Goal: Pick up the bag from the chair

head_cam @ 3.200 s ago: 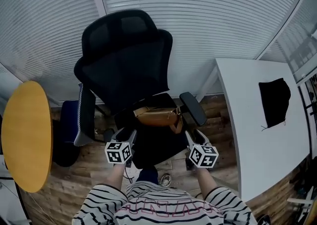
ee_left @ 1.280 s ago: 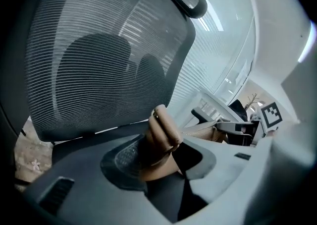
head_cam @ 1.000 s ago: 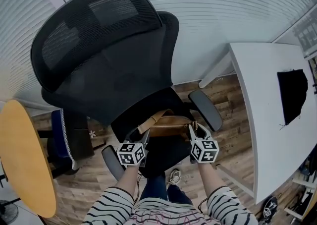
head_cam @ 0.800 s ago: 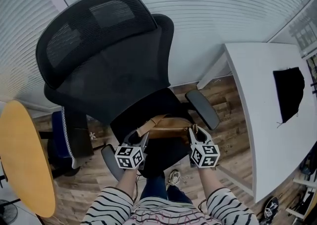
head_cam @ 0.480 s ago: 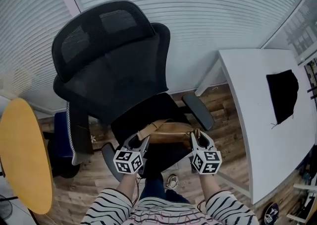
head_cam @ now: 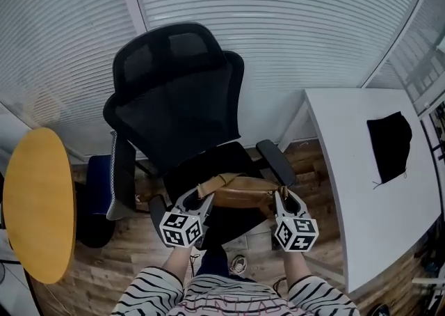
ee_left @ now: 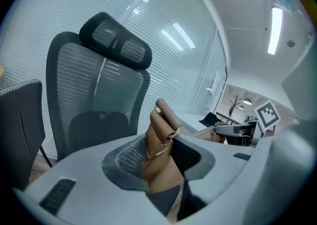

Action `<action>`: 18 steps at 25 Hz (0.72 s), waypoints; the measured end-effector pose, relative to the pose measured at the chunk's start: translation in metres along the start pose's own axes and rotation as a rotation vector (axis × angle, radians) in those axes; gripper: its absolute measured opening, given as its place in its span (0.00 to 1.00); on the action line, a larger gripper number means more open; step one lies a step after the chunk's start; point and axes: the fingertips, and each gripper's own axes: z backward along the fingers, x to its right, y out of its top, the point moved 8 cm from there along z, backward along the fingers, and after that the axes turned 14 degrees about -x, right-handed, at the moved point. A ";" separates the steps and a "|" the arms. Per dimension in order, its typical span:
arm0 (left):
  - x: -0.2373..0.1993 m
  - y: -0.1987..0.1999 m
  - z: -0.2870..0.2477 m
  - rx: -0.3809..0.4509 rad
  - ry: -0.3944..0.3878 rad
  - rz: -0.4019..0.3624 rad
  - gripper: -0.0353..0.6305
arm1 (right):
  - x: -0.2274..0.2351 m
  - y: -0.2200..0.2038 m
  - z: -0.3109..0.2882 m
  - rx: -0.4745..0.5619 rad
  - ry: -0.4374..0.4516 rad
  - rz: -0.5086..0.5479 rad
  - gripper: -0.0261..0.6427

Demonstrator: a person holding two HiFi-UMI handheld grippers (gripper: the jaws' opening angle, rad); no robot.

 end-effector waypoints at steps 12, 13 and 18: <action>0.061 0.019 0.061 0.116 0.022 -0.053 0.31 | -0.005 0.021 0.080 0.138 0.035 0.039 0.20; 0.065 0.020 0.066 0.126 0.026 -0.055 0.31 | -0.006 0.023 0.085 0.150 0.039 0.039 0.20; 0.083 0.020 0.086 0.171 0.033 -0.056 0.31 | -0.009 0.026 0.111 0.196 0.055 0.058 0.20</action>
